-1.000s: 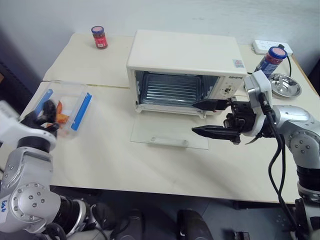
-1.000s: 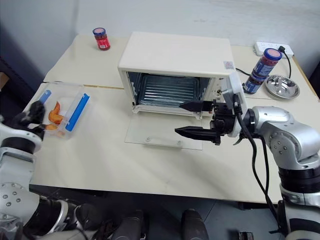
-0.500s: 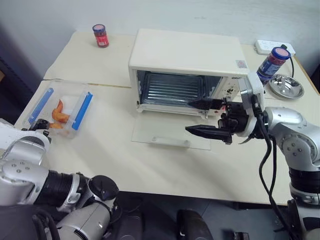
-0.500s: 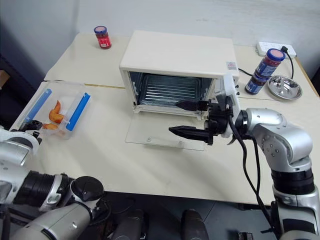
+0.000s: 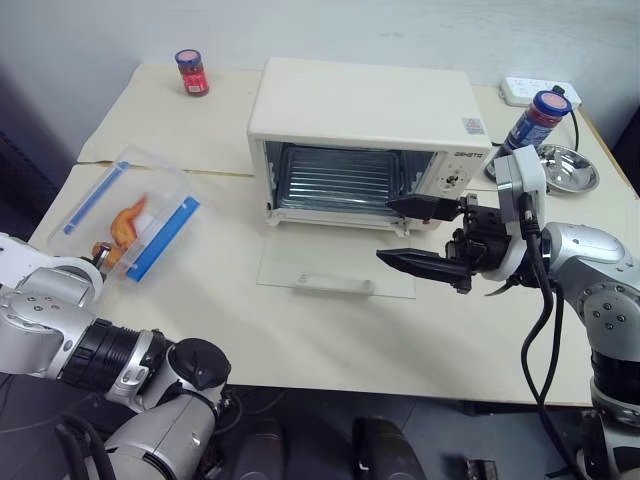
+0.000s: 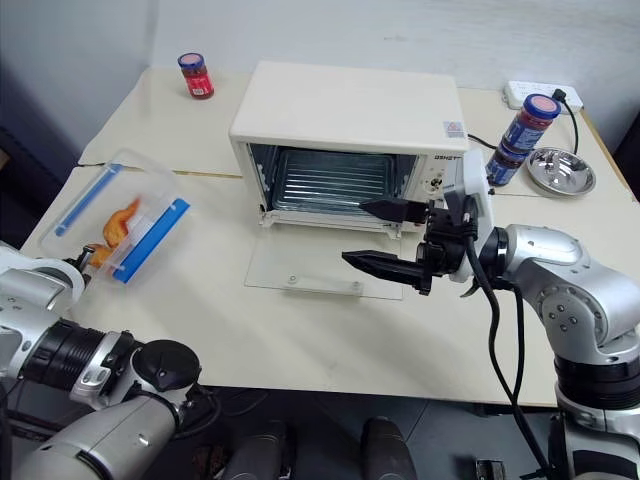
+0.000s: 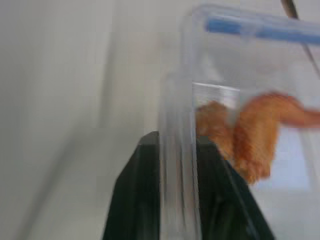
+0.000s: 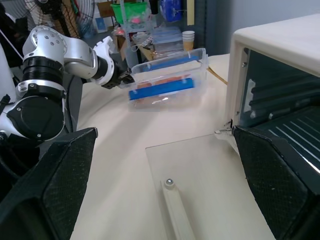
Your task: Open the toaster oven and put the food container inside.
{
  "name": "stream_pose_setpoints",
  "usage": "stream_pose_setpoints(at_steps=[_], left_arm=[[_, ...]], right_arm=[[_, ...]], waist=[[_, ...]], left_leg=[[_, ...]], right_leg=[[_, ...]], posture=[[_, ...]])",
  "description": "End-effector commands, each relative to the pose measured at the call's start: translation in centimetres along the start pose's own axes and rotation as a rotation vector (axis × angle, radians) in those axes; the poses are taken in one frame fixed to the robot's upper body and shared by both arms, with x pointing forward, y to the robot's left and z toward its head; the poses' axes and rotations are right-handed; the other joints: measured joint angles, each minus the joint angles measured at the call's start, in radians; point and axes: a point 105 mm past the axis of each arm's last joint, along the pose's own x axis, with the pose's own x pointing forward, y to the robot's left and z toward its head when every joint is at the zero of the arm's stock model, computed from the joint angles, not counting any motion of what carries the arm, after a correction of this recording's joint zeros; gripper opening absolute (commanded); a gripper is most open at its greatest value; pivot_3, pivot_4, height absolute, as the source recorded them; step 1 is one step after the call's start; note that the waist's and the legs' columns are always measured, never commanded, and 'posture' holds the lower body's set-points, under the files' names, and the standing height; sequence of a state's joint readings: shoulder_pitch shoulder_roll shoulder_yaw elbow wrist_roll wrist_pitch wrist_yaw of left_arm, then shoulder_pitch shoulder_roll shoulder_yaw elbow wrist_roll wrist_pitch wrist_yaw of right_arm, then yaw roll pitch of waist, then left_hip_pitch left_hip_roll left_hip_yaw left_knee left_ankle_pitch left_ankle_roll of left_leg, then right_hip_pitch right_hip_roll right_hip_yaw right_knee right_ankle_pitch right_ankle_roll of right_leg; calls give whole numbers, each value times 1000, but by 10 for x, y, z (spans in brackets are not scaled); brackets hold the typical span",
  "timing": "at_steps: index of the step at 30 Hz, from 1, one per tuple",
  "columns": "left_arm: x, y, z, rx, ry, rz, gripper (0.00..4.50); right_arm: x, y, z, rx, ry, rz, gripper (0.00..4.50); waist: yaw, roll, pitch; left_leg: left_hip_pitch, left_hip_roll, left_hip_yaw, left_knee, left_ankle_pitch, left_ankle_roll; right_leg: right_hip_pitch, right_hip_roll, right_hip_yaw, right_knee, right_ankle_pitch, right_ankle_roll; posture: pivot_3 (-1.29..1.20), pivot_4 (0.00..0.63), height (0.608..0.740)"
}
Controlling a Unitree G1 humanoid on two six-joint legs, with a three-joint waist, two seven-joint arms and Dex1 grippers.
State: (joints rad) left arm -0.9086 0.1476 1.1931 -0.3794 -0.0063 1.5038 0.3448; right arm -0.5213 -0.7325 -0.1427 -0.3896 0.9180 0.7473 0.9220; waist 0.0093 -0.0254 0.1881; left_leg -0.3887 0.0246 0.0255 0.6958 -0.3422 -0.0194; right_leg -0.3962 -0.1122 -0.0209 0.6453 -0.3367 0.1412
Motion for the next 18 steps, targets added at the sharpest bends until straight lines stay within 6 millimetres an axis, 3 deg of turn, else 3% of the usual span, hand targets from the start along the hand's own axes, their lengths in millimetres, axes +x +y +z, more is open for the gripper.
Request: stream_pose_setpoints(at_steps=[1, 5, 8, 13, 18], left_arm=[[-1, 14, 15, 45, -22, 51, 146], [-4, 7, 28, 205, -14, -33, 146], [-9, -10, 26, 371, -3, -177, 146], [-36, -50, -14, 621, 94, -566, 146], [-57, -58, -30, 759, 180, -744, 146]], right_arm=[[-6, 5, 11, -49, -15, -4, 4500], [-10, 2, 10, -32, 0, -15, 4500], [-15, 1, 9, 1, 9, -24, 4500], [-25, 3, 2, 20, 45, -67, 4500], [-33, 1, -5, 16, 66, -133, 4500]], waist=[[-7, 0, 0], [-15, 0, 0], [-13, 0, 0], [1, 0, 0], [-11, 0, 0]], left_leg=[[0, 0, 0, 0, 0, 0], [0, 0, 1, -2, 0, 0], [0, 1, 0, -3, 0, -1], [0, 3, -2, -2, 0, 0], [0, 4, -2, -3, 0, 0]], right_leg=[[0, 0, 0, 0, 0, 0], [-1, 0, 0, 0, 0, 0], [-1, 0, 0, 0, 0, 0], [0, -2, 0, -2, 0, -1], [1, -1, 0, -3, 1, -2]], posture=[[0, 150, 740], [0, 150, 740], [0, 150, 740], [0, 150, 740], [0, 150, 740]])
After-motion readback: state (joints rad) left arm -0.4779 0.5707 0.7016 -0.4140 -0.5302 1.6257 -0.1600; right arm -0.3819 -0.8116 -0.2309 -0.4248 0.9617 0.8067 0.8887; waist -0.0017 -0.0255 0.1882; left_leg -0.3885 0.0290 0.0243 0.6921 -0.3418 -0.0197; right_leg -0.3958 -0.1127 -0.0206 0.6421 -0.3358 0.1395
